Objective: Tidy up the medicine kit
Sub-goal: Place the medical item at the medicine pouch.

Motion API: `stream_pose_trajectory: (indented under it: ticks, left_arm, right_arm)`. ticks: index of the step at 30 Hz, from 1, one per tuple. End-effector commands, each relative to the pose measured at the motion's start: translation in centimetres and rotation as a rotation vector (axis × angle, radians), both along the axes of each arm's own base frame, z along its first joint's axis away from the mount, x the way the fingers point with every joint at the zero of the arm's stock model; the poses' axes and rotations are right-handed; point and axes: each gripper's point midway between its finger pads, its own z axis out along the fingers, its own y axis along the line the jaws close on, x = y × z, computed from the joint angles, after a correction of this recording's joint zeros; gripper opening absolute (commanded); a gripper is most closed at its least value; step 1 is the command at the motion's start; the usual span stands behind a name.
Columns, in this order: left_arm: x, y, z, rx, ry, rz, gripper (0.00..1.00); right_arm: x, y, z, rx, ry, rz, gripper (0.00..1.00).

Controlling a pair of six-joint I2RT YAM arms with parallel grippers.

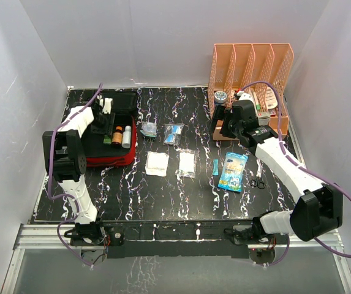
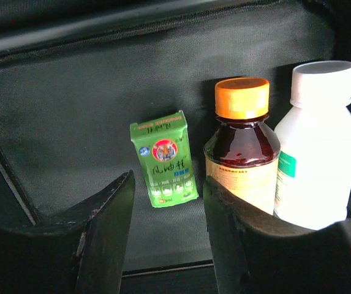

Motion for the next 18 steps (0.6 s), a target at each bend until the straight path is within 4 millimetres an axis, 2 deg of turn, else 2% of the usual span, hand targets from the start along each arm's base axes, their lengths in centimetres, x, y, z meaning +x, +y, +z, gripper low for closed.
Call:
stream_pose_trajectory:
  ticks: [1, 4, 6, 8, 10, 13, 16, 18]
  left_arm:
    - [0.2, 0.2, 1.8, 0.001, -0.042, 0.016, 0.48]
    - [0.4, 0.4, 2.4, 0.010, -0.053, 0.022, 0.48]
    - [1.1, 0.7, 3.8, 0.027, -0.087, 0.022, 0.48]
    - [2.4, 1.0, 6.3, 0.043, -0.154, 0.025, 0.47]
    - [4.2, 0.5, 10.0, 0.024, -0.236, 0.023, 0.47]
    - [6.4, -2.2, 14.8, -0.026, -0.328, 0.003, 0.49]
    - [7.6, -7.9, 17.3, -0.074, -0.376, -0.054, 0.51]
    - [7.9, -11.9, 17.7, -0.099, -0.384, -0.097, 0.53]
  right_arm:
    - [0.5, 0.0, 3.7, 0.033, -0.097, -0.016, 0.99]
    - [0.4, 0.0, 3.8, 0.034, -0.096, -0.016, 0.98]
    - [0.3, -0.1, 3.8, 0.033, -0.096, -0.017, 0.98]
    - [0.2, -0.3, 3.8, 0.029, -0.098, -0.024, 0.98]
    - [0.0, -0.5, 3.8, 0.024, -0.098, -0.031, 0.98]
    - [-0.1, -0.6, 3.5, 0.021, -0.094, -0.034, 0.98]
    - [0.1, -0.5, 3.5, 0.023, -0.091, -0.032, 0.98]
    - [0.2, -0.4, 3.7, 0.022, -0.095, -0.031, 0.98]
